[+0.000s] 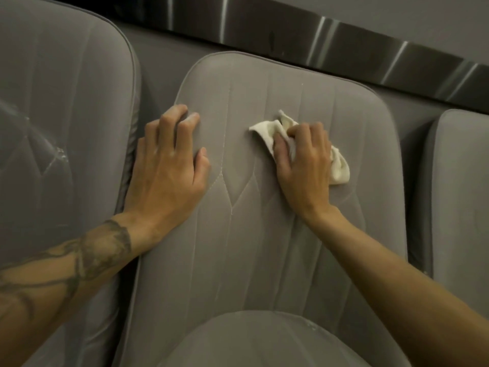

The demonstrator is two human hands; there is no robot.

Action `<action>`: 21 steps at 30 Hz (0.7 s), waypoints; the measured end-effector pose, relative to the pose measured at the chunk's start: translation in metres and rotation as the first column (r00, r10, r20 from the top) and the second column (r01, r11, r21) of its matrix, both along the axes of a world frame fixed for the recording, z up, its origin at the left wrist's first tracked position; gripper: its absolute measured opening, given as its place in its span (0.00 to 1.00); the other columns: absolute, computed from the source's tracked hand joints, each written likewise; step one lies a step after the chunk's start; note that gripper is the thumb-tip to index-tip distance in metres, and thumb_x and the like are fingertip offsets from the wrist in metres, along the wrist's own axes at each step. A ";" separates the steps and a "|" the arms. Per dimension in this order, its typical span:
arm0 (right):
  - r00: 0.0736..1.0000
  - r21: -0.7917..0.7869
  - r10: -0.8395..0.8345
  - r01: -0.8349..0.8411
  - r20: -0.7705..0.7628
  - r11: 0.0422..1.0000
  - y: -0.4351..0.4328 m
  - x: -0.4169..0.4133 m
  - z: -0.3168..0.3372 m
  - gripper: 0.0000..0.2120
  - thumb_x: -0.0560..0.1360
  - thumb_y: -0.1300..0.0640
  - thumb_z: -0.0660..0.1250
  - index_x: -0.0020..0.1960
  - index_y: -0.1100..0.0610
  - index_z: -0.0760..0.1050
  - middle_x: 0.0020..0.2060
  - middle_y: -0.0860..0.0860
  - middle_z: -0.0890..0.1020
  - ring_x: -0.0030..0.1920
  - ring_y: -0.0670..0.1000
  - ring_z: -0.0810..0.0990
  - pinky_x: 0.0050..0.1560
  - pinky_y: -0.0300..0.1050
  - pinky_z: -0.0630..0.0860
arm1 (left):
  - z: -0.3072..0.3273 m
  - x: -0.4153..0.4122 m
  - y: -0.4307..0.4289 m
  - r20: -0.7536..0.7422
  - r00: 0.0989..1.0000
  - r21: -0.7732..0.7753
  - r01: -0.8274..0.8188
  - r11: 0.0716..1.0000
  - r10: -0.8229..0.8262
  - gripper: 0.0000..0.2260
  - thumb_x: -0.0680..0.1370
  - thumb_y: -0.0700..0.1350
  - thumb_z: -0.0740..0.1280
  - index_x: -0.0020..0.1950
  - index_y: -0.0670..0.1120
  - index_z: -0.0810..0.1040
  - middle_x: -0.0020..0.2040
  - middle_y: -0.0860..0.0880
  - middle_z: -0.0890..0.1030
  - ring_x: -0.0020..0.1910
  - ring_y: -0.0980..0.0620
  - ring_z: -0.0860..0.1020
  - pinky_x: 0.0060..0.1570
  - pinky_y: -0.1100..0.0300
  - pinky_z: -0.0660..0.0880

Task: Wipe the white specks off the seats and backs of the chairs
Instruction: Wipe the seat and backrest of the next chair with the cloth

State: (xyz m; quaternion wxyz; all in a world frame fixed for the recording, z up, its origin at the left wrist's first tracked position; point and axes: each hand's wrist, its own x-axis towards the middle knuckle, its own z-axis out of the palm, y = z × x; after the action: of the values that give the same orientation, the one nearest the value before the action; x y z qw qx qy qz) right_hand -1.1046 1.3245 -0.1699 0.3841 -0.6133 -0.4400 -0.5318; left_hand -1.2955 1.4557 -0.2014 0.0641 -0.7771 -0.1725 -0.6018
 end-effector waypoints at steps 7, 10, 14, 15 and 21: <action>0.998 -0.126 0.049 -0.044 0.034 0.991 -0.009 -0.007 -0.039 0.11 0.80 0.52 0.67 0.47 0.60 0.75 0.44 0.56 0.75 0.45 0.58 0.74 0.47 0.56 0.72 | 0.001 -0.002 -0.004 -0.015 1.000 -0.015 0.001 1.000 -0.001 0.22 0.81 0.46 0.63 0.74 0.41 0.67 0.74 0.40 0.67 0.64 0.37 0.70 0.61 0.41 0.71; 1.000 0.016 0.024 -0.024 0.003 1.000 0.010 -0.003 0.023 0.14 0.81 0.48 0.65 0.47 0.59 0.74 0.44 0.56 0.76 0.44 0.56 0.74 0.44 0.55 0.73 | 0.001 -0.002 -0.002 -0.006 1.000 -0.006 0.011 1.000 -0.011 0.22 0.82 0.46 0.62 0.74 0.41 0.67 0.74 0.40 0.67 0.64 0.38 0.70 0.61 0.42 0.71; 1.000 0.089 0.012 -0.012 0.008 0.996 0.019 -0.013 0.009 0.14 0.81 0.47 0.65 0.45 0.58 0.75 0.43 0.55 0.76 0.44 0.56 0.75 0.45 0.53 0.71 | 0.001 -0.002 -0.002 -0.006 1.000 -0.012 0.008 1.000 -0.008 0.22 0.82 0.47 0.62 0.74 0.41 0.67 0.74 0.40 0.67 0.64 0.37 0.70 0.61 0.40 0.72; 0.999 0.040 0.028 -0.030 0.033 0.999 0.016 -0.017 -0.008 0.14 0.81 0.47 0.66 0.45 0.58 0.75 0.43 0.55 0.76 0.44 0.56 0.74 0.45 0.52 0.71 | 0.001 -0.003 -0.003 -0.008 1.000 -0.009 0.003 1.000 -0.004 0.22 0.82 0.47 0.62 0.74 0.41 0.67 0.74 0.40 0.67 0.64 0.37 0.70 0.61 0.40 0.72; 1.000 0.046 0.006 -0.006 -0.001 0.999 0.011 -0.009 0.019 0.15 0.81 0.48 0.65 0.47 0.61 0.75 0.44 0.59 0.76 0.46 0.59 0.75 0.47 0.52 0.70 | 0.001 -0.003 -0.002 -0.002 1.000 -0.008 0.016 1.000 -0.016 0.22 0.81 0.46 0.63 0.74 0.41 0.67 0.74 0.40 0.67 0.64 0.38 0.71 0.60 0.41 0.72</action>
State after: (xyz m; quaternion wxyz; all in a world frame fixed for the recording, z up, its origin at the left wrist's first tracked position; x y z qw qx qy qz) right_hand -1.1132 1.3352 -0.1512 0.4002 -0.6032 -0.4292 -0.5401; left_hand -1.2987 1.4538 -0.2004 0.0562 -0.7794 -0.1685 -0.6008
